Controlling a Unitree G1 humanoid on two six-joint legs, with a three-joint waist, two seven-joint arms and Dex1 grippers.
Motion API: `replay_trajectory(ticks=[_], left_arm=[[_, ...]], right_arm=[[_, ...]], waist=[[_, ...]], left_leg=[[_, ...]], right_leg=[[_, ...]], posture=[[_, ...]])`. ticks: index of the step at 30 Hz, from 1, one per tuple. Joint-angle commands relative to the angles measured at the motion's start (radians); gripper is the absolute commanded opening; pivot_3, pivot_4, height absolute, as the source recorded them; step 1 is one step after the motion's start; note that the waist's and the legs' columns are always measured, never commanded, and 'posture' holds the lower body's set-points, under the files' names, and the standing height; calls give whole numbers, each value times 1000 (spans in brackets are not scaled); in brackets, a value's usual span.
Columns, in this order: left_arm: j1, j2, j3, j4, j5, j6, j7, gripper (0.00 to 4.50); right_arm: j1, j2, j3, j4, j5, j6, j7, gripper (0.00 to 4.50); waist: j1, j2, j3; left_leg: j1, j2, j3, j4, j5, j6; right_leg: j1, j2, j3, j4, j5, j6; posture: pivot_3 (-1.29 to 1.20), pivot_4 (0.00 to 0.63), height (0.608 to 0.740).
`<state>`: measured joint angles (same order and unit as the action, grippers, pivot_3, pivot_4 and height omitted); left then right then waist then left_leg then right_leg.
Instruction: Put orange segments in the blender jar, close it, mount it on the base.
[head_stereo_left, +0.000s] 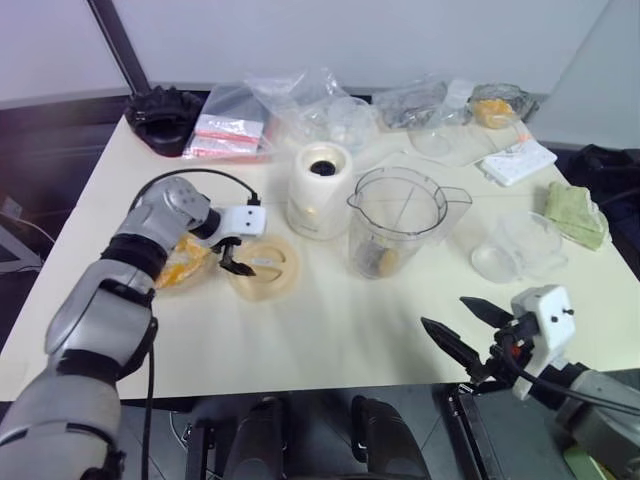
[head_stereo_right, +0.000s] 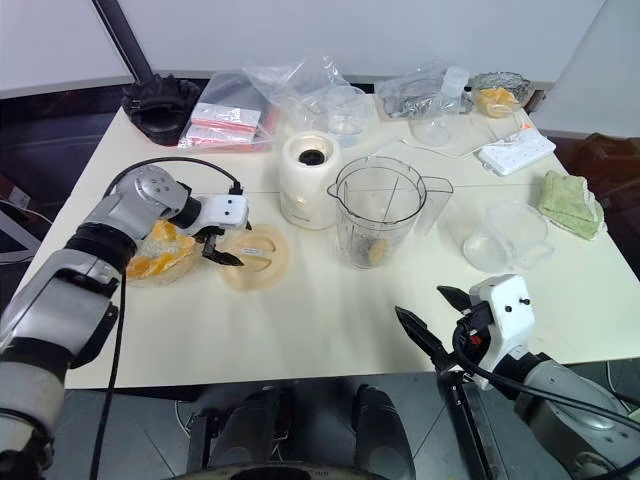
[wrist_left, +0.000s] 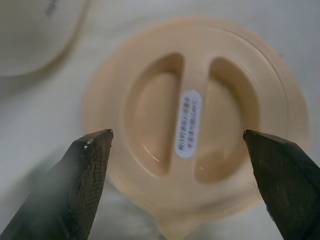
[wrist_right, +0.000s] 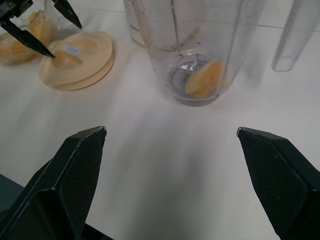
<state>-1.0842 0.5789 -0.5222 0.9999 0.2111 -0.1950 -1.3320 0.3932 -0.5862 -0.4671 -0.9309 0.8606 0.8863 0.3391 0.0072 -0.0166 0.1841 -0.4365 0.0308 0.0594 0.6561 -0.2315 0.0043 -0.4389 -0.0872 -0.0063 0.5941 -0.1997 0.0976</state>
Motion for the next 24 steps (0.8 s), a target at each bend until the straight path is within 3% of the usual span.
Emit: replay_trajectory(ticks=[1, 7, 8, 10, 16, 24], left_arm=[[-31, -41, 9, 86, 38, -42, 12, 4365], [-40, -123, 5, 215, 93, -33, 64, 4365], [-40, -135, 7, 231, 100, -21, 63, 4109], [-39, -149, 10, 255, 112, -5, 38, 3461], [-40, -160, 23, 281, 136, 11, 22, 349], [-68, -158, 92, 261, 102, -16, 34, 226]], right_arm=[[-4, 1, 9, -32, 20, -18, -25, 4398], [-1, -12, 16, -27, 25, -24, -40, 4398], [-2, -15, 16, -24, 24, -24, -41, 4420], [-6, -20, 16, -18, 24, -24, -43, 4428], [-15, -38, 21, 6, 6, -32, -41, 4428], [-44, -47, 50, 49, -31, -48, -26, 4428]], waist=[[6, 0, 0], [8, -2, -3], [7, -2, -3], [6, -2, -3], [6, -2, -9], [6, -2, -10]], left_leg=[[-3, 0, 0, 3, 0, 1], [-6, 1, -2, 10, -1, 2], [-5, 1, -2, 11, -1, 2], [-3, 1, -2, 11, -1, 2], [0, 1, -3, 10, -1, 2], [0, 1, -3, 10, -1, 3]], right_leg=[[-2, 1, -1, 1, 0, 0], [0, 1, -2, 2, 1, 0], [1, 1, -2, 2, 1, -1], [3, 1, -2, 2, 1, -1], [5, 1, -2, 2, 1, -1], [5, 1, -3, 2, 1, -1]], posture=[[0, 150, 740], [0, 150, 740], [0, 150, 740], [0, 150, 740], [0, 150, 740], [0, 150, 740]])
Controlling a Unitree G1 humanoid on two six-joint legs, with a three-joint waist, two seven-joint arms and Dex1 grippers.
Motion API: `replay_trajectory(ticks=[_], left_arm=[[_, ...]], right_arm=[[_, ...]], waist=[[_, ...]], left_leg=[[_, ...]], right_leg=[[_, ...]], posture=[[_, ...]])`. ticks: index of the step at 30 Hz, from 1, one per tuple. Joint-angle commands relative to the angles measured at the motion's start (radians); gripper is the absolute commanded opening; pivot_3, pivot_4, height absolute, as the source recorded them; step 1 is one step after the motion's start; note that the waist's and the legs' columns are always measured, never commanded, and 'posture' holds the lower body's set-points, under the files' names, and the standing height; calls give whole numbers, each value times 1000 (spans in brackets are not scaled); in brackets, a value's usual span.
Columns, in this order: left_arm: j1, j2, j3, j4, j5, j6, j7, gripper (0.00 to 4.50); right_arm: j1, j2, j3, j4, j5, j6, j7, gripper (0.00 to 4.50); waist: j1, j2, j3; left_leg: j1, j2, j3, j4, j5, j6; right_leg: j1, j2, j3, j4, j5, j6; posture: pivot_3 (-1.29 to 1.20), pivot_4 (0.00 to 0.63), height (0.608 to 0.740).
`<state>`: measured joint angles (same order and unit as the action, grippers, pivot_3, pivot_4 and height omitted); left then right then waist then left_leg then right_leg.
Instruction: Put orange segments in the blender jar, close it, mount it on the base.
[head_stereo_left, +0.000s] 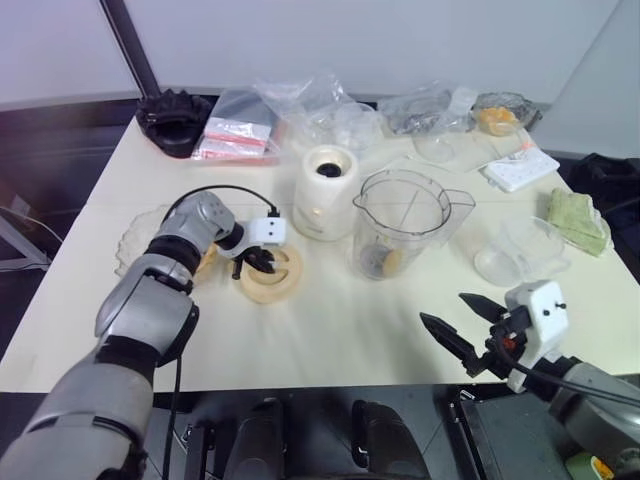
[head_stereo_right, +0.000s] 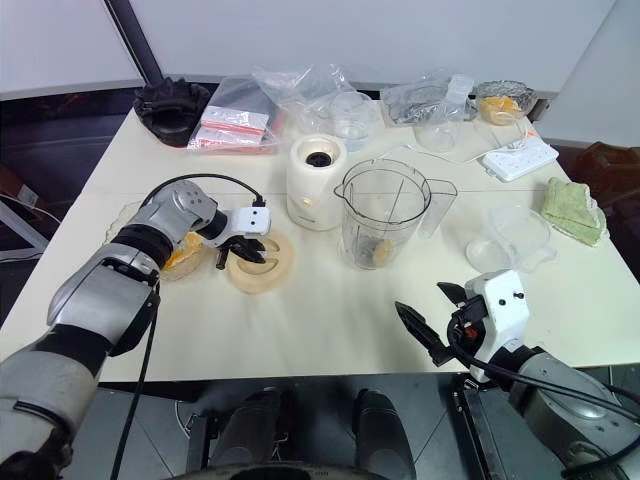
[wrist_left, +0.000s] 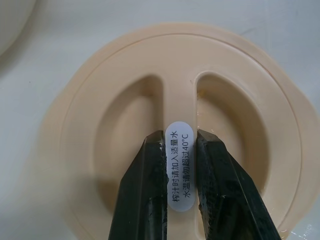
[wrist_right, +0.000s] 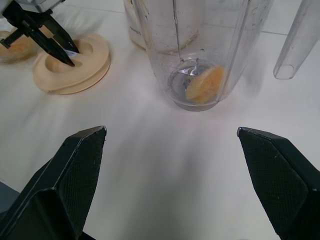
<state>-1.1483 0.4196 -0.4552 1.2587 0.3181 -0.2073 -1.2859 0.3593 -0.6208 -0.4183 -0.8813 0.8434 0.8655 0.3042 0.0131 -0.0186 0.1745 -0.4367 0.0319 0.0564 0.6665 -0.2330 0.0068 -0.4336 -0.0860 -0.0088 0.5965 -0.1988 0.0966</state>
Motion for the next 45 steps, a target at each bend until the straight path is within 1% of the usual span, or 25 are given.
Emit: replay_trajectory(ticks=[1, 4, 6, 9, 11, 13, 15, 17, 19, 22, 25, 28, 33, 38, 42, 45], left_arm=[[-31, 20, 48, -41, -34, -28, -65, 226], [-128, 69, 133, -152, -136, -38, -221, 226], [-214, 100, 185, -195, -183, -12, -277, 226], [-364, 143, 222, -198, -219, 7, -324, 226], [-456, 147, 229, -162, -230, 15, -329, 226], [-545, 120, 254, -108, -238, 37, -323, 226], [-590, 99, 273, -74, -240, 42, -318, 226], [-646, 39, 293, -29, -243, 84, -268, 226], [-686, -46, 296, 13, -232, 116, -226, 226], [-692, -155, 266, 51, -177, 97, -139, 226], [-689, -237, 262, 74, -144, 114, -43, 226], [-666, -297, 231, 89, -92, 112, 12, 226], [-631, -353, 201, 101, -38, 110, 36, 226], [-604, -404, 187, 106, -8, 117, 27, 226], [-588, -424, 181, 108, 12, 116, -22, 226], [-589, -446, 197, 111, 7, 152, -30, 226]], right_arm=[[-13, -13, 2, 8, -21, -31, 13, 4428], [-10, -16, -5, 27, -33, -40, 31, 4428], [-1, -20, -18, 40, -39, -49, 47, 4428], [5, -29, -40, 64, -50, -62, 66, 4428], [-8, -29, -54, 83, -56, -74, 67, 4428], [-41, -22, -75, 108, -51, -81, 53, 4428], [-61, -19, -86, 121, -46, -82, 48, 4428], [-94, -21, -90, 141, -57, -86, 35, 4428], [-122, -19, -80, 145, -65, -91, 26, 4428], [-137, -5, -52, 130, -80, -92, 5, 4428], [-129, 24, -31, 104, -99, -98, -25, 4428], [-107, 56, -14, 68, -109, -102, -53, 4428], [-72, 93, -9, 26, -121, -106, -87, 4428], [-51, 116, -5, 3, -127, -108, -113, 4428], [-49, 132, 13, -6, -138, -109, -132, 4428], [-52, 144, 36, -2, -151, -114, -143, 4428]], waist=[[0, 0, 0], [1, -4, 3], [4, -8, 6], [2, -9, 6], [2, -8, 5], [2, -8, 5], [3, -8, 5], [2, -9, 6], [3, -9, 6], [4, -9, 6], [-1, -9, 6], [-1, -8, 6], [0, -8, 5], [1, -8, 5], [0, -7, 5], [1, -6, 5]], left_leg=[[0, 0, 0, 0, 0, 0], [-4, 0, 0, 0, 0, 0], [-10, 0, 0, 1, 0, 0], [-12, -1, -1, 1, 0, 1], [-11, -2, 0, 1, -2, 4], [-8, -2, 1, 1, -3, 5], [-6, -2, 0, 1, -3, 5], [-6, -2, 0, 2, -2, 4], [-6, -1, -2, 3, -2, 4], [-7, -1, -3, 4, -2, 4], [-8, -2, -2, 2, -2, 4], [-9, -2, -2, 0, -3, 5], [-7, -1, -3, 0, -2, 5], [-7, -1, -2, 3, -2, 5], [-7, -1, -2, 3, -2, 5], [-7, -1, -2, 2, -2, 5]], right_leg=[[0, 0, 0, 0, 0, 0], [-4, 0, 0, 0, 0, 0], [-9, 0, 0, 1, 0, -1], [-10, 1, 0, 0, 0, 0], [-9, 1, 1, -1, 0, 1], [-6, 0, 1, -1, -2, 3], [-5, 1, 1, -1, -2, 3], [-4, 1, 1, 1, -2, 3], [-4, 4, 1, 1, -1, 2], [-4, 4, 2, 1, -1, 2], [-5, 4, 2, 0, -2, 3], [-8, 5, 3, 2, -3, 5], [-8, 6, 3, 5, -3, 4], [-7, 5, 3, 4, -2, 3], [-6, 4, 3, 3, -2, 3], [-6, 5, 3, 3, -2, 3]], posture=[[0, 150, 740], [0, 150, 740], [0, 150, 740], [0, 150, 740], [0, 150, 740], [0, 150, 740], [0, 150, 740], [0, 150, 740], [0, 150, 740], [0, 150, 740], [0, 150, 740], [0, 150, 740], [0, 150, 740], [0, 150, 740], [0, 150, 740], [0, 150, 740]])
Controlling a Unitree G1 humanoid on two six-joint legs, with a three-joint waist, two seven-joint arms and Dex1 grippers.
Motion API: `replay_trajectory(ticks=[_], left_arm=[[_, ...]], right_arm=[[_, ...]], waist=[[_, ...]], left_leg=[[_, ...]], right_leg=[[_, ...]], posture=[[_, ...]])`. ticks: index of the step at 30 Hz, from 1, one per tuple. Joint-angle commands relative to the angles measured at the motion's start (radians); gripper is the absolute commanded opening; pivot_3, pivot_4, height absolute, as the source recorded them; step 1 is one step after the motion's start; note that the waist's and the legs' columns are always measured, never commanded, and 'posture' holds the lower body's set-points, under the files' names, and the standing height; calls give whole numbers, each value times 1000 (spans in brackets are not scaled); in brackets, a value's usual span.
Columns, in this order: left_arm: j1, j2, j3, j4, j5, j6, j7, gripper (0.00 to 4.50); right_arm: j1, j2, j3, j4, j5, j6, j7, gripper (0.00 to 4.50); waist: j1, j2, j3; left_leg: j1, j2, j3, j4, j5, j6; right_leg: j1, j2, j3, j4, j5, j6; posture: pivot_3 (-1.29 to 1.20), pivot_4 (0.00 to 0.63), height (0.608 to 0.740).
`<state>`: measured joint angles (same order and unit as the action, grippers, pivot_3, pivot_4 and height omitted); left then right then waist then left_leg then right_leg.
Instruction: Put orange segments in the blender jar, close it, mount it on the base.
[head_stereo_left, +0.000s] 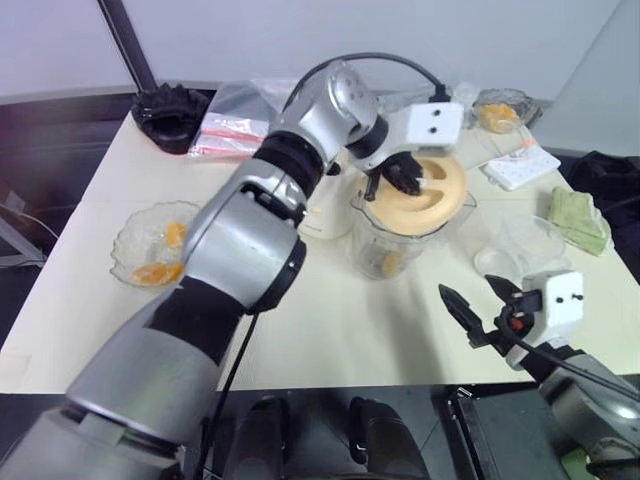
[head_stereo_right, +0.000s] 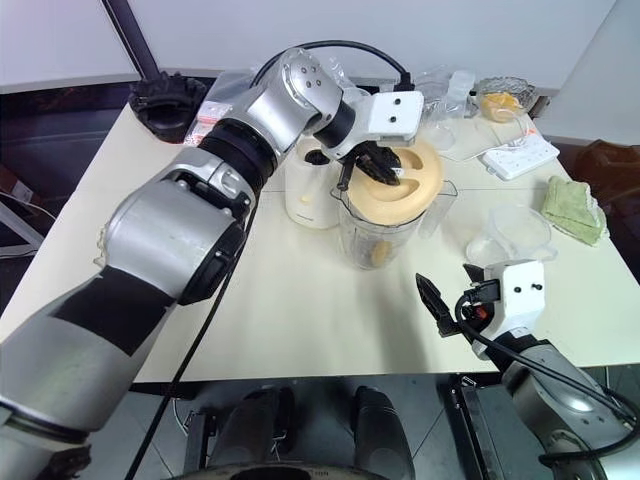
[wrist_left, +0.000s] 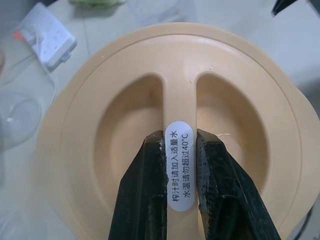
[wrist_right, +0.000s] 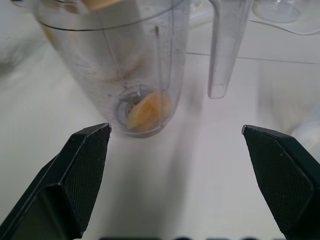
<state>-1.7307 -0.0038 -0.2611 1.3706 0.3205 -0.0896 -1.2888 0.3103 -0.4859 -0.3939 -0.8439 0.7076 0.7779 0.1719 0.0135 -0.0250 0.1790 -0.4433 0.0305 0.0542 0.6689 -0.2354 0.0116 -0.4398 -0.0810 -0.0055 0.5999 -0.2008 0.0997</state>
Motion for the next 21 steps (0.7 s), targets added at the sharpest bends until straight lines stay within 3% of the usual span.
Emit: replay_trajectory(ticks=[1, 13, 21], left_arm=[[-7, -28, 2, 1, 8, 49, -27, 226], [17, -23, -109, 7, 138, 22, 36, 226], [25, -4, -88, 8, 106, 43, -161, 226]], right_arm=[[-4, 13, 21, -38, -23, -28, -13, 4428], [-129, 54, 121, 71, -184, -77, -74, 4428], [-162, 64, 142, 144, -259, -113, -62, 4428]], waist=[[0, 0, 0], [-1, 0, -3], [-4, 1, -3]], left_leg=[[0, 0, -1, 0, 0, 0], [7, 1, -1, 1, 0, 0], [7, 1, -1, 0, 0, 0]], right_leg=[[0, 0, 0, 0, 0, 0], [8, 0, -1, -2, 0, 0], [8, 0, -1, -1, 0, 0]], posture=[[0, 150, 740], [0, 150, 740], [0, 150, 740]])
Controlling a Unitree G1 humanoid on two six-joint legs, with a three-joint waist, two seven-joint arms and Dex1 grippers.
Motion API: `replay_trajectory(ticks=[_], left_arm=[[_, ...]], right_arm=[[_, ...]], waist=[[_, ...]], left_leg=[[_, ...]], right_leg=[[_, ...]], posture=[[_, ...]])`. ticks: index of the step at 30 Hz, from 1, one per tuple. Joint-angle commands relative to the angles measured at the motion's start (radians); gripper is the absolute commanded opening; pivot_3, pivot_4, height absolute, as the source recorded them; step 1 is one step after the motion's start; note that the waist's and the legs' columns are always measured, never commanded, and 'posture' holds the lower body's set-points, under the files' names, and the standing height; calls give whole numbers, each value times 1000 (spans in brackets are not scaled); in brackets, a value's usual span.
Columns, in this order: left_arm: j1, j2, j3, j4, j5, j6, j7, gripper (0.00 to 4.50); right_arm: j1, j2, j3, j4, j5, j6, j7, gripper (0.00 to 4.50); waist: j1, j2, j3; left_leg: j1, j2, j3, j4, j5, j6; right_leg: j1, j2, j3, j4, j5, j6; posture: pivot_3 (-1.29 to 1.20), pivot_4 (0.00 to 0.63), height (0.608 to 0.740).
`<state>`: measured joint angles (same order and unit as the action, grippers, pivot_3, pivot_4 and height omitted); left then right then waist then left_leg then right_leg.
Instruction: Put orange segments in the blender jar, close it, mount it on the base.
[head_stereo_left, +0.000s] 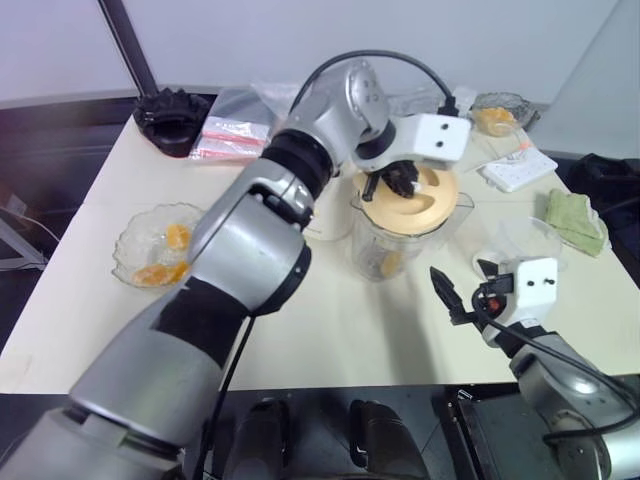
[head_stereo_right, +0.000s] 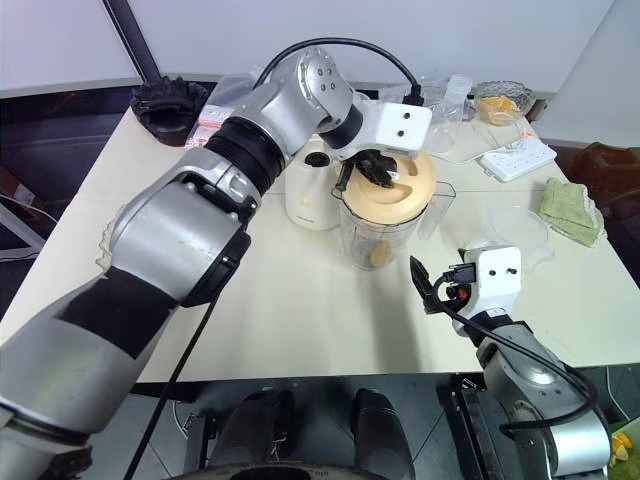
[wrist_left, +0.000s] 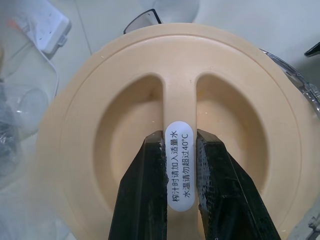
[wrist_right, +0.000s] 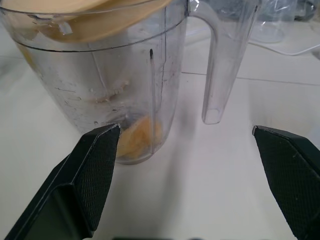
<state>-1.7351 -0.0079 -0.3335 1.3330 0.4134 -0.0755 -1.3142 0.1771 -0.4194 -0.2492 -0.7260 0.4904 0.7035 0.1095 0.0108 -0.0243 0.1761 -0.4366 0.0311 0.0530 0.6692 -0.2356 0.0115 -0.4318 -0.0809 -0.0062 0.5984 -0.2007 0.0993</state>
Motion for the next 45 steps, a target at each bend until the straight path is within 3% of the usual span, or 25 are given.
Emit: replay_trajectory(ticks=[1, 5, 15, 18, 24, 29, 42, 45], left_arm=[[37, 2, -11, 45, 7, 35, -166, 226], [56, 8, -10, 43, 11, 47, -163, 226], [67, 0, 13, 40, -2, 81, -138, 226], [73, 1, 13, 40, -1, 77, -129, 226], [78, -1, 13, 42, 0, 62, -119, 226], [79, -11, 5, 45, 10, 64, -85, 226], [81, -16, 24, 49, -4, 95, -27, 226], [88, -16, 31, 48, -10, 98, -32, 226]], right_arm=[[-49, -2, 7, 55, -64, -51, -4, 4428], [-97, 12, 30, 113, -109, -76, -3, 4428], [-137, 41, 71, 189, -190, -125, 4, 4428], [-193, 57, 89, 267, -224, -167, 1, 4428], [-440, 100, 102, 627, -294, -377, 2, 4428], [-545, 139, 110, 762, -322, -467, 2, 4428], [-536, 190, 128, 732, -344, -445, 6, 4428], [-531, 199, 132, 725, -348, -439, 5, 3092]], waist=[[-2, 0, -1], [0, 7, -6], [2, 6, -7], [1, 6, -7], [-5, 6, -8], [-2, 7, -8], [-11, 7, -8], [-20, 7, -8]], left_leg=[[0, 0, 0, 0, 0, 0], [4, 0, 0, 0, 0, 0], [3, 0, -1, -1, 0, 0], [4, 0, -1, 0, 0, 0], [7, 0, 0, 0, 0, 0], [7, 0, 0, -3, 0, 0], [10, 0, -1, -2, 0, 0], [10, 0, -1, -2, 0, 0]], right_leg=[[0, 0, 0, 0, 0, 0], [3, 0, 0, -1, 0, 0], [4, 0, -1, -1, 0, 0], [4, 0, -1, -1, 0, 0], [5, 0, 0, -1, 0, 0], [5, 1, 0, 0, 0, 1], [7, 1, 0, 1, 0, 0], [7, 1, 0, 1, 0, 0]], posture=[[0, 150, 740], [0, 150, 740], [0, 150, 740], [0, 150, 740], [0, 150, 740], [0, 150, 740], [0, 150, 740], [0, 150, 740]])
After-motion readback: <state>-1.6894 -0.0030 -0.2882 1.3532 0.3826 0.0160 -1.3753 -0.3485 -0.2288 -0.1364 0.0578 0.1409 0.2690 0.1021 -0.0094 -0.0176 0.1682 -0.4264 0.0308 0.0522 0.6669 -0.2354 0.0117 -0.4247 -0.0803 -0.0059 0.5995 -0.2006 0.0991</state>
